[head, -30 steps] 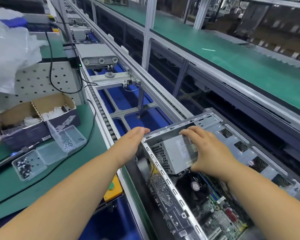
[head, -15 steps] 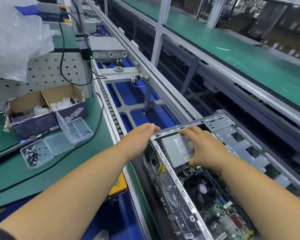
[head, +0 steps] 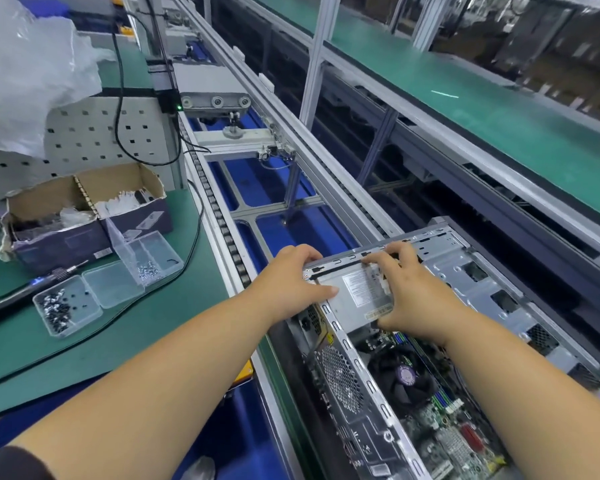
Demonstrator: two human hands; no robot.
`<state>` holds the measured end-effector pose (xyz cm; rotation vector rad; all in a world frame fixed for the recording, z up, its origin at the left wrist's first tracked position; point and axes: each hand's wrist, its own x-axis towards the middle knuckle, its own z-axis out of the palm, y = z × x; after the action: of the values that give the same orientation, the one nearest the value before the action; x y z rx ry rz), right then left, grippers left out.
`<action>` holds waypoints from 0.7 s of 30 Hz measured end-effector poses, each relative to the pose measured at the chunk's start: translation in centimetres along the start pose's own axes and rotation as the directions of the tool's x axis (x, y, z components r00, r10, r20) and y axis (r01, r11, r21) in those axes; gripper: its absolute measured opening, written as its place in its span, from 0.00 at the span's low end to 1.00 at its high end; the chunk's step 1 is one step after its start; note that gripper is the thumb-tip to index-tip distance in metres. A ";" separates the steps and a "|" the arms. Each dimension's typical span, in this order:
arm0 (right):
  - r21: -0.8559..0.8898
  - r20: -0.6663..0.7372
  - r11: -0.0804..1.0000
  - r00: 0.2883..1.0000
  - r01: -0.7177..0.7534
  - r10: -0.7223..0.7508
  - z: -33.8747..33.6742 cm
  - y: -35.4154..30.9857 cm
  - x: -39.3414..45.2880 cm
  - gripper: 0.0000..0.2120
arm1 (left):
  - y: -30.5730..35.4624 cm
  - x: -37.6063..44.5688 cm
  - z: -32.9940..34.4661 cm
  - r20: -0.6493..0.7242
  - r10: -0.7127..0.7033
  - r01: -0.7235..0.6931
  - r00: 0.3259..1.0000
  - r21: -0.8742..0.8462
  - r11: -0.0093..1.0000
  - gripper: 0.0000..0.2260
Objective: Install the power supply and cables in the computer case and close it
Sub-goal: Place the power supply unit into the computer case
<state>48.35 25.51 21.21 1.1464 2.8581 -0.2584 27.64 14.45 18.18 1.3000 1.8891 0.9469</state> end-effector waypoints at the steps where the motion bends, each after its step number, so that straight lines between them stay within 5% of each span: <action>1: -0.002 0.005 1.000 1.000 -0.005 0.005 0.1 0.0 0.0 0.44 | 0.1 0.1 0.1 -0.014 0.002 -0.002 1.000 0.020 1.000 0.22; 6: 0.070 -0.045 0.990 0.991 -0.121 0.125 0.2 0.7 -0.9 0.40 | -0.1 0.4 0.3 -0.060 -0.019 0.022 0.998 0.059 0.998 0.20; 15: 0.271 -0.082 0.878 0.899 -0.395 0.430 0.7 2.3 -4.4 0.15 | -0.1 0.7 0.3 -0.031 -0.040 0.040 0.999 -0.025 0.999 0.18; 18: 0.200 -0.203 0.884 0.864 -0.423 0.460 1.5 2.3 -4.7 0.13 | -0.2 0.7 0.1 0.010 -0.056 0.056 0.998 -0.092 0.994 0.18; 21: 0.347 -0.231 0.846 0.837 -0.406 0.496 1.4 1.7 -4.7 0.11 | 0.0 0.8 -0.1 0.027 -0.056 0.059 0.998 -0.107 0.992 0.15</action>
<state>52.93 23.24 20.10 2.0565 2.7259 -0.5132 27.31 15.19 18.12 1.1823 1.8210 0.9852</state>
